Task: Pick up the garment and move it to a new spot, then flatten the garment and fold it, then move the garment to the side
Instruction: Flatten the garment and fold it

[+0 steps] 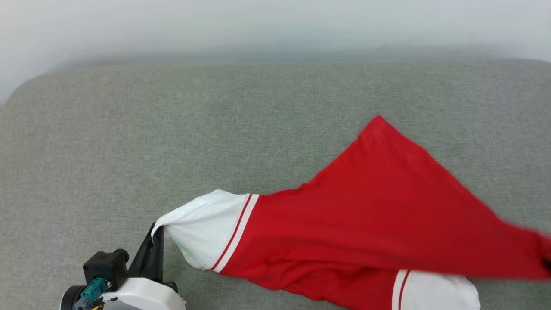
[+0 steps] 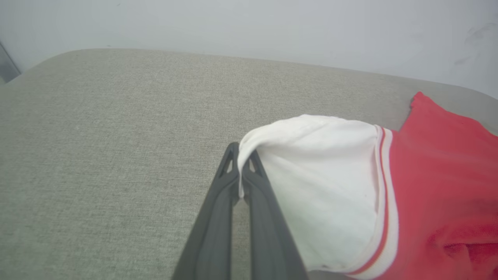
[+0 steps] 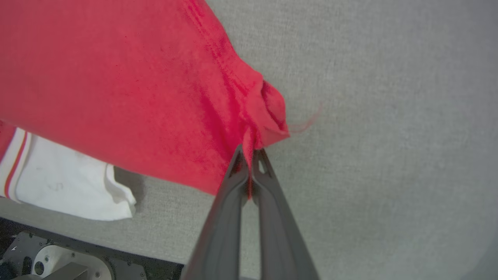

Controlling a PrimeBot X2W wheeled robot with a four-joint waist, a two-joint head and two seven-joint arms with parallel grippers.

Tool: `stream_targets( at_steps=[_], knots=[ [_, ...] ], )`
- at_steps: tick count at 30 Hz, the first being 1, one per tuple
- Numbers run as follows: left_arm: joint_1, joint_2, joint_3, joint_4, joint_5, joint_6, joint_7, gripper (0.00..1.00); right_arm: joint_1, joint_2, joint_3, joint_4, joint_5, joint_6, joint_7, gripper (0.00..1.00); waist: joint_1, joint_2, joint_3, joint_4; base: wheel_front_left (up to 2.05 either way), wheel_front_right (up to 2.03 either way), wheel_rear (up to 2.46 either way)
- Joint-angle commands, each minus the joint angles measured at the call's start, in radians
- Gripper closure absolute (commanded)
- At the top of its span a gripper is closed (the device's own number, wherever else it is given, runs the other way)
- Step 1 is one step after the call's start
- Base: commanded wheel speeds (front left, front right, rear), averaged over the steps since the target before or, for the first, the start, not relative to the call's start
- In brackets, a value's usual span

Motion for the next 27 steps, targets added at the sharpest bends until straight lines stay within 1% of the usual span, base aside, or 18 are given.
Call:
stream_targets(
  at_steps=[1, 4, 6, 9, 12, 13, 14, 15, 18, 21, 24, 27],
  knots=[
    [0.011, 0.008, 0.005, -0.003, -0.004, 0.007, 0.003, 1.0, 0.04, 0.023, -0.016, -0.004, 0.007, -0.001, 0.002, 1.0, 0.0003, -0.0001, -0.009, -0.01, 0.0, 0.0, 0.0],
    [0.009, 0.012, 0.001, -0.005, -0.004, 0.005, 0.007, 1.0, 0.159, 0.081, -0.06, -0.001, -0.014, -0.001, 0.012, 1.0, 0.0003, -0.0001, -0.013, -0.007, 0.0, 0.0, 0.0],
    [0.008, 0.013, 0.0, -0.005, -0.006, 0.004, 0.007, 1.0, 0.222, 0.129, -0.069, 0.007, -0.012, -0.001, 0.031, 1.0, 0.0003, -0.0001, -0.015, -0.006, 0.0, 0.0, 0.0],
    [0.007, 0.012, -0.004, -0.002, -0.006, 0.003, 0.01, 1.0, 0.277, 0.179, -0.076, 0.027, -0.033, -0.001, 0.048, 1.0, 0.0003, -0.0001, -0.015, -0.003, 0.0, 0.0, 0.0],
    [0.006, 0.014, -0.007, 0.002, -0.007, 0.001, 0.01, 1.0, 0.294, 0.223, -0.086, 0.038, -0.044, -0.001, 0.031, 1.0, 0.0003, -0.0001, -0.017, -0.001, 0.0, 0.0, 0.0],
    [0.007, 0.015, -0.007, 0.003, -0.007, 0.001, 0.011, 1.0, 0.289, 0.23, -0.096, 0.036, -0.051, -0.001, 0.019, 0.79, 0.0003, -0.0001, -0.019, 0.0, 0.0, 0.0, 0.0],
    [0.009, 0.016, -0.008, 0.004, -0.007, 0.002, 0.012, 1.0, 0.278, 0.234, -0.109, 0.03, -0.057, -0.001, 0.004, 0.17, 0.0003, -0.0001, -0.022, 0.0, 0.0, 0.0, 0.0],
    [0.011, 0.018, -0.008, 0.004, -0.006, 0.002, 0.012, 1.0, 0.266, 0.233, -0.125, 0.024, -0.065, -0.001, -0.011, 0.0, 0.0003, -0.0001, -0.026, 0.0, 0.0, 0.0, 0.0],
    [0.018, 0.021, -0.011, 0.002, -0.006, 0.004, 0.014, 1.0, 0.238, 0.221, -0.166, -0.012, -0.089, -0.001, -0.043, 0.0, 0.0003, -0.0001, -0.038, 0.001, 0.0, 0.0, 0.0],
    [0.02, 0.023, -0.014, -0.006, -0.003, 0.007, 0.016, 1.0, 0.204, 0.203, -0.207, -0.077, -0.1, -0.001, -0.063, 0.0, 0.0003, -0.0001, -0.041, 0.005, 0.0, 0.0, 0.0],
    [0.012, 0.023, -0.017, -0.016, 0.001, 0.009, 0.018, 1.0, 0.156, 0.177, -0.238, -0.153, -0.114, -0.001, -0.062, 0.0, 0.0003, -0.0001, -0.034, 0.014, 0.0, 0.0, 0.0],
    [-0.008, 0.023, -0.021, -0.027, 0.008, 0.01, 0.021, 1.0, 0.087, 0.148, -0.241, -0.224, -0.13, -0.001, -0.033, 0.0, 0.0003, -0.0001, -0.013, 0.026, 0.0, 0.0, 0.0]
  ],
)
